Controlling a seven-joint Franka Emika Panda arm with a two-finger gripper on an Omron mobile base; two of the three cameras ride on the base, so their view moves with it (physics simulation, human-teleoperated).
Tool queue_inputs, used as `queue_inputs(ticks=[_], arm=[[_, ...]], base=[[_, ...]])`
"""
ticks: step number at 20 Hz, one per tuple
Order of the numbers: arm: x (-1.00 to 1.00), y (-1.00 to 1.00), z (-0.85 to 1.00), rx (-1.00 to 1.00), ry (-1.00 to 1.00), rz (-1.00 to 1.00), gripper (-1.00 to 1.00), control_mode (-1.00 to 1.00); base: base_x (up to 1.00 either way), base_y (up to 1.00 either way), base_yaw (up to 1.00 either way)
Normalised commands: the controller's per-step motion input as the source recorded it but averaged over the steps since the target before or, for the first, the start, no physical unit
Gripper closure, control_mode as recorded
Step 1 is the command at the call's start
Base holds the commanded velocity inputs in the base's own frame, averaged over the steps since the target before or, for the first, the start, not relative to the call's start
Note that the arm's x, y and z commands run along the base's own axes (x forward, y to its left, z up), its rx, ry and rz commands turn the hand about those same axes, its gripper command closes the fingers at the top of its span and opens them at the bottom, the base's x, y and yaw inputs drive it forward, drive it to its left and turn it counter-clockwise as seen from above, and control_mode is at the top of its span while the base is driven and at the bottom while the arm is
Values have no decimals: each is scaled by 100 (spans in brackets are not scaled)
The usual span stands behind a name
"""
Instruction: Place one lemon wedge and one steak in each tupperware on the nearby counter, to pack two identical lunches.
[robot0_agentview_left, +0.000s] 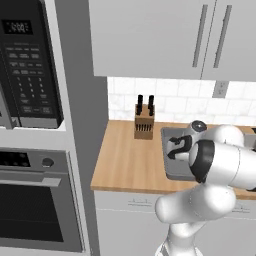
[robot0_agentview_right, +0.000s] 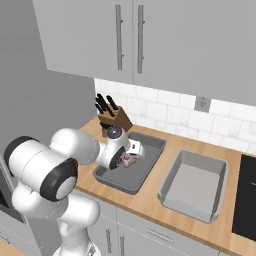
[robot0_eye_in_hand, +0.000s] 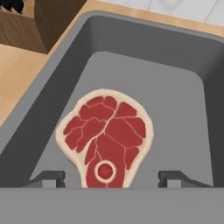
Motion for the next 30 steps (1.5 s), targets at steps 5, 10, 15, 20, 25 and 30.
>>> queue_inputs(ticks=[5,10,15,20,25,30], arm=[[-29,0,14,0,0,0,-100,-100],[-93,0,83,0,0,0,-100,-100],[-98,5,100,0,5,-4,-100,-100],[-100,22,100,1,13,-4,-100,-100],[-100,43,97,5,11,-1,-100,-100],[-81,47,49,1,5,0,-100,-100]], base=[[0,0,0],[0,0,0],[0,0,0],[0,0,0],[0,0,0],[0,0,0]])
